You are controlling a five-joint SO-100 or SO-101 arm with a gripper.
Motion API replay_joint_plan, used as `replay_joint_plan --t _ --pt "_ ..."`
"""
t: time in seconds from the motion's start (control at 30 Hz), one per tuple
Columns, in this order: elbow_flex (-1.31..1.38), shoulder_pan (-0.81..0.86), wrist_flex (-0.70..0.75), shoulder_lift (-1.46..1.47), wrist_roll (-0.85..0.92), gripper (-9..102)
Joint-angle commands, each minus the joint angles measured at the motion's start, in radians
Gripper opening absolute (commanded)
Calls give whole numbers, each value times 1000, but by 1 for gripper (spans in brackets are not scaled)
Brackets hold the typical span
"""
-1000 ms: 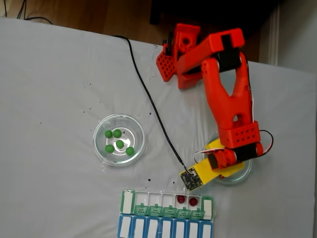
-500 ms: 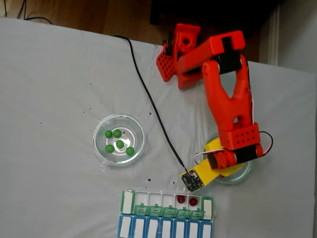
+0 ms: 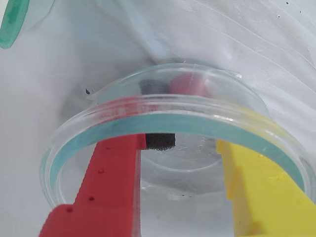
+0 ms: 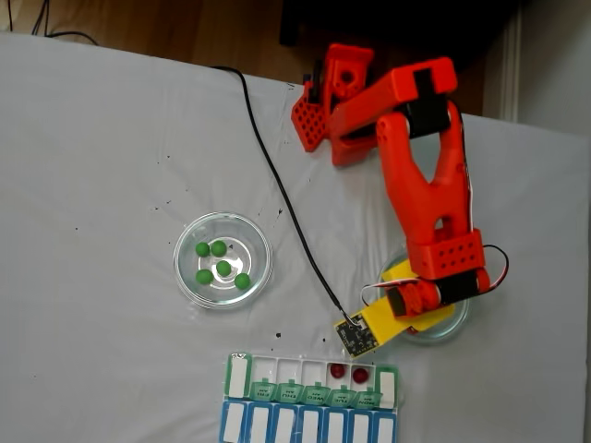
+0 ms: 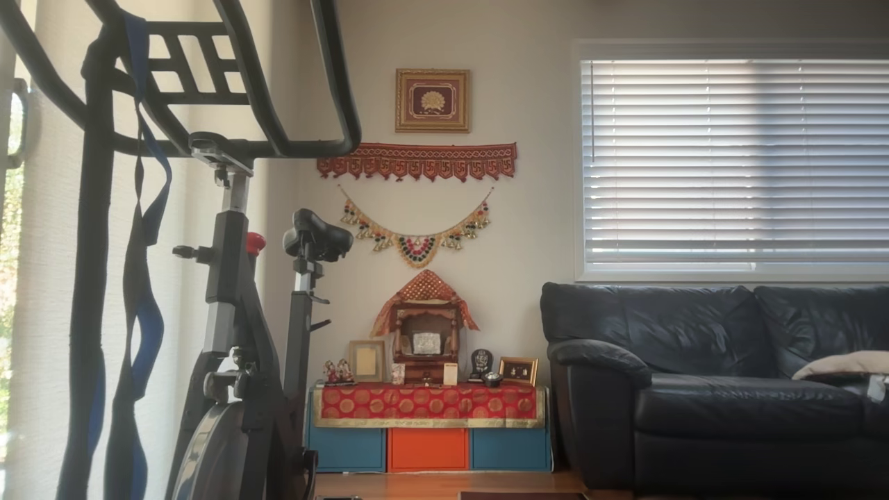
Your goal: Sort medicines into box.
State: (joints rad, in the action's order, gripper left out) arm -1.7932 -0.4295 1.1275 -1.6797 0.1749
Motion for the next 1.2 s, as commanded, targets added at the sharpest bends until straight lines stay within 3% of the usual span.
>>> replay_joint_plan --t 0.0,0.57,1.17 --pt "20 29 -3 -67 -5 14" --pt "20 38 -26 -83 -18 8" --pt "15 37 6 -109 -11 17"
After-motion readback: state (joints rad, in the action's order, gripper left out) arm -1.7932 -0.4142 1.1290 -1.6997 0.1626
